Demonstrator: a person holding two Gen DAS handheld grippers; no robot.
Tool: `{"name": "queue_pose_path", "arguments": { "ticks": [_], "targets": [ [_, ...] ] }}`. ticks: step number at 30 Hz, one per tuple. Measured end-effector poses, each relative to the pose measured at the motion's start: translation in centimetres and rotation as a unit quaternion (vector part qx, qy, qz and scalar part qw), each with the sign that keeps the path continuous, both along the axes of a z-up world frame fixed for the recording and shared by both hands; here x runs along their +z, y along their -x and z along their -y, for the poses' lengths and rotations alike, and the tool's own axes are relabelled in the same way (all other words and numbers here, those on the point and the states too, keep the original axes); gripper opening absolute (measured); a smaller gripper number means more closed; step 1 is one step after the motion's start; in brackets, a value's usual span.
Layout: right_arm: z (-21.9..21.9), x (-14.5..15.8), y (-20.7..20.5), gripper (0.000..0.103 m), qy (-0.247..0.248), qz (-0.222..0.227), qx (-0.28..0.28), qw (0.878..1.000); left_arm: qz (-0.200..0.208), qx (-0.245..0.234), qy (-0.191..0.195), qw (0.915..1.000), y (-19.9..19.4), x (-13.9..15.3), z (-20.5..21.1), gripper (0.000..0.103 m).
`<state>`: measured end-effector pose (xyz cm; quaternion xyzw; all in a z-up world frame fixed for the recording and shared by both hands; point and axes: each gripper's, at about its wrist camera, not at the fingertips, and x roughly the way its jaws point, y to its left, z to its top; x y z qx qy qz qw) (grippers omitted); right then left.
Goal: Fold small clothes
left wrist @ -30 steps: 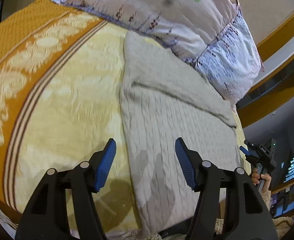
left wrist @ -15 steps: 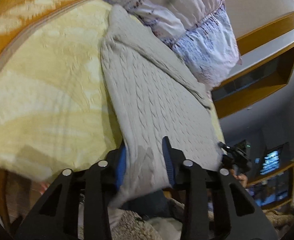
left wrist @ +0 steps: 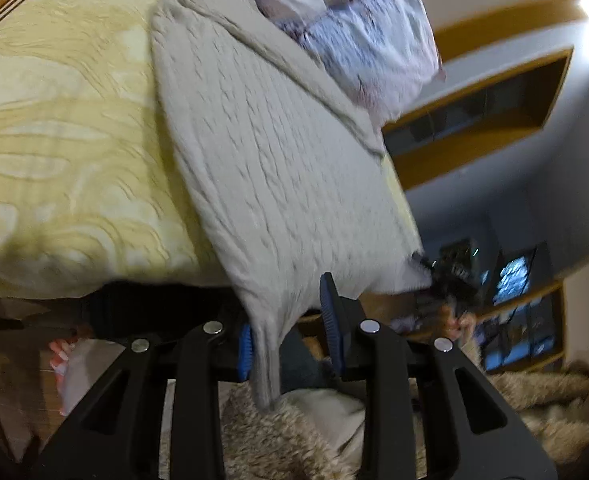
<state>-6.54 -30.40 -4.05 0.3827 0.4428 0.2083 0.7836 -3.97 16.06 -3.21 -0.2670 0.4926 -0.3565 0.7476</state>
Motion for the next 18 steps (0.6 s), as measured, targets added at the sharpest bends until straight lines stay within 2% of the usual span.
{"name": "queue_pose_path", "arguments": {
  "ticks": [2,5,9,12,18],
  "targets": [
    [-0.1,-0.1,0.1,0.021,0.005,-0.002,0.002,1.0,0.008,-0.014,-0.021,0.9996,0.2,0.0,0.8,0.028],
    [-0.4,0.0,0.2,0.018,0.014,-0.003,0.006,1.0,0.011,-0.022,-0.032,0.9992,0.2,-0.1,1.3,0.028],
    [-0.7,0.5,0.2,0.01,0.026,0.007,0.009,1.0,0.016,-0.03,-0.043,0.9985,0.3,0.0,1.4,0.012],
    [-0.6,1.4,0.2,0.009,0.035,0.027,0.002,0.999,0.026,-0.03,-0.045,0.9982,0.1,0.2,1.3,0.007],
    [-0.6,3.7,0.4,0.008,0.065,0.082,-0.014,0.994,0.056,-0.017,-0.045,0.9973,0.2,1.5,0.4,0.006]
  ]
}}
